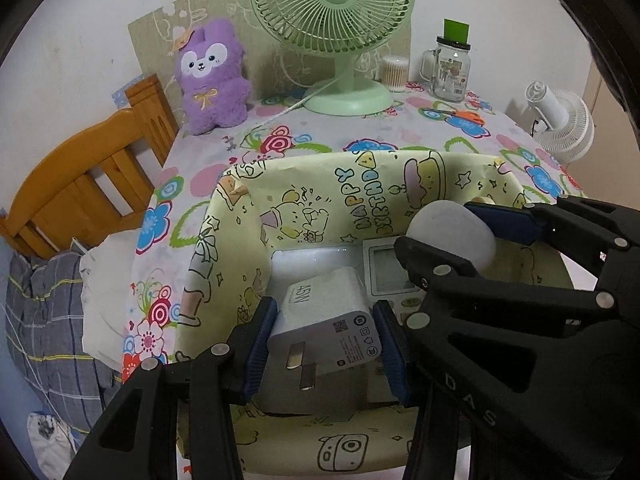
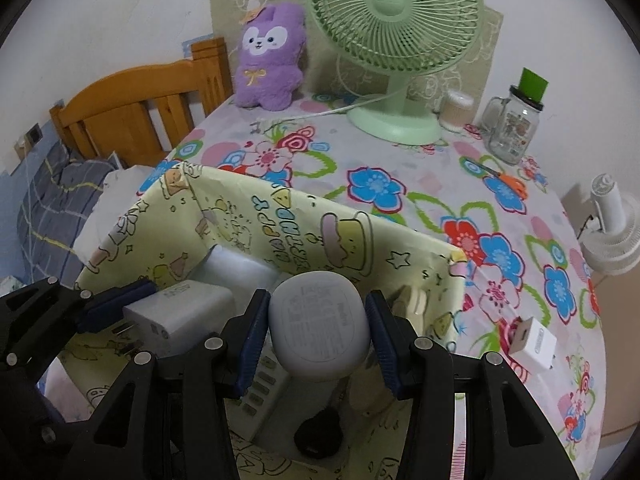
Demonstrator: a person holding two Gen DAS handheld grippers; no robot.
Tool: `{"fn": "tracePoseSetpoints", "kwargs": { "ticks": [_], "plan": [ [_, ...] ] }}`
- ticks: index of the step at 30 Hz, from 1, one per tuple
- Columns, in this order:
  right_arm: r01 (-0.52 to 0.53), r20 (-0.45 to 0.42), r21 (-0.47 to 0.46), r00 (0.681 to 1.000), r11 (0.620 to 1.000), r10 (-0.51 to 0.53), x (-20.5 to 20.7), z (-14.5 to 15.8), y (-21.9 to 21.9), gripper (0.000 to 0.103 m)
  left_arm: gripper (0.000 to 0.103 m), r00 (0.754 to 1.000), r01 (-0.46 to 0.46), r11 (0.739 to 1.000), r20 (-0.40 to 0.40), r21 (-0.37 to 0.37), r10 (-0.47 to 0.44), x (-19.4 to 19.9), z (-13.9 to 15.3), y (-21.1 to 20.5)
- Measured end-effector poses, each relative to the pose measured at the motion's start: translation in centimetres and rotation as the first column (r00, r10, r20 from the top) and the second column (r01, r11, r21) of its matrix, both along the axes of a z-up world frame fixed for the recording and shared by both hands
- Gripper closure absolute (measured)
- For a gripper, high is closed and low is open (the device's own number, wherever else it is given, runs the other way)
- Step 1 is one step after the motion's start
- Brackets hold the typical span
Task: Organize rigid objects
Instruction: 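Open the left tool to drop the charger while the right tool releases the white case into the box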
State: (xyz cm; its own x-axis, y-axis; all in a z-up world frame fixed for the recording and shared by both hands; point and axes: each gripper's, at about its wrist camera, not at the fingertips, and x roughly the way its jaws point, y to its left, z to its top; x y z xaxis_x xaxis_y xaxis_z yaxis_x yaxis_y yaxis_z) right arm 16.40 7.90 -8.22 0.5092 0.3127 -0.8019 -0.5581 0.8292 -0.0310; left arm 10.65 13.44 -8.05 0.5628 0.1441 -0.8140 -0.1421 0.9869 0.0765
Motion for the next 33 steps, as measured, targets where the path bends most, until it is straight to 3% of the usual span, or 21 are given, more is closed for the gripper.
{"fn": "tracePoseSetpoints", "kwargs": {
  "ticks": [9,13,17,33],
  "plan": [
    [0.004,-0.018,-0.002,1.0,1.0,-0.004,0.2,-0.2,0.0,0.05,0.047,1.0,0.0,1.0,0.0,-0.002,0.0,0.1,0.0,0.0],
    [-0.009,-0.014,0.005,1.0,1.0,0.009,0.0,0.0,-0.1,0.037,0.029,1.0,0.009,1.0,0.003,-0.026,-0.009,-0.1,0.3,-0.1],
    [-0.006,0.02,0.001,1.0,1.0,0.006,-0.5,0.7,-0.4,0.031,0.023,1.0,0.015,0.999,0.016,-0.029,-0.014,-0.6,0.8,-0.6],
    [0.02,0.095,0.024,0.995,1.0,-0.022,-3.5,3.2,-3.6,0.02,0.015,0.995,0.054,0.998,0.079,-0.008,-0.054,-3.1,2.8,-3.5]
  ]
}}
